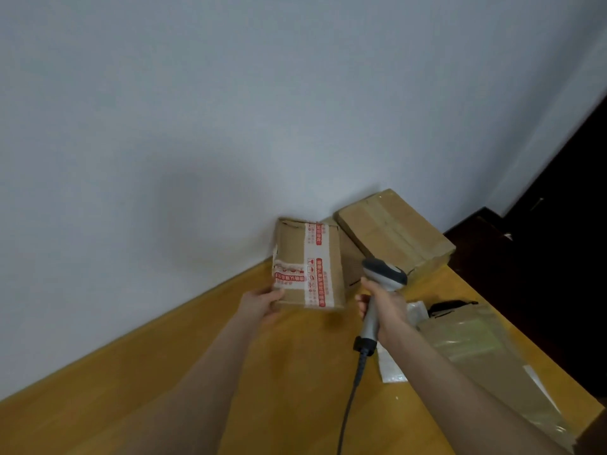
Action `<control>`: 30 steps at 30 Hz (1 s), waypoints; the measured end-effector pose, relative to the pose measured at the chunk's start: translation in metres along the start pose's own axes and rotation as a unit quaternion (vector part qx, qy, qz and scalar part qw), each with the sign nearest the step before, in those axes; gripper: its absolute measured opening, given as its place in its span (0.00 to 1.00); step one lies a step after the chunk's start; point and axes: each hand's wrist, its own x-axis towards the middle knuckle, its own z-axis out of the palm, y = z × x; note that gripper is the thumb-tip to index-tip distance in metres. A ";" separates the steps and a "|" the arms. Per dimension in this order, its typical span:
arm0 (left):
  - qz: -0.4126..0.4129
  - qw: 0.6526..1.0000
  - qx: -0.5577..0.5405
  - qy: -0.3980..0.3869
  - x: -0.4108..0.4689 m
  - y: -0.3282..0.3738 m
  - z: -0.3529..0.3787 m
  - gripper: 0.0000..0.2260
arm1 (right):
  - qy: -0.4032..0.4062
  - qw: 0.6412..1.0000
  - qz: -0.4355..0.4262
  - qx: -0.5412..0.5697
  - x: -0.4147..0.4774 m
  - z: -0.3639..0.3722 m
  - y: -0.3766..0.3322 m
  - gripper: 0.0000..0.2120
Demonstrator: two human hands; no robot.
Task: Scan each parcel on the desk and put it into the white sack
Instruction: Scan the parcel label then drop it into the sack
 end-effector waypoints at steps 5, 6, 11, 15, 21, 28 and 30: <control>0.212 0.934 0.262 0.115 -0.029 0.008 -0.079 0.24 | -0.039 0.999 0.000 0.005 -0.031 0.029 0.020 0.10; 0.248 0.896 0.338 0.149 -0.035 0.008 -0.092 0.25 | -0.044 0.999 0.003 0.000 -0.039 0.035 0.027 0.11; 0.308 0.698 0.626 0.160 -0.073 -0.027 -0.123 0.25 | -0.047 0.998 0.020 -0.026 -0.074 0.059 0.075 0.12; 0.287 0.701 0.644 0.105 -0.086 -0.076 -0.126 0.19 | -0.039 0.998 0.028 -0.040 -0.096 0.063 0.113 0.11; 0.258 0.793 0.530 0.157 -0.067 -0.082 -0.144 0.21 | -0.011 0.997 0.032 -0.064 -0.096 0.067 0.146 0.10; -0.017 0.931 0.324 0.166 -0.042 -0.084 -0.145 0.23 | -0.002 0.983 -0.055 -0.173 -0.053 0.083 0.136 0.25; -0.038 0.956 0.251 0.148 -0.040 -0.096 -0.137 0.20 | -0.046 0.982 -0.045 -0.178 -0.044 0.089 0.133 0.20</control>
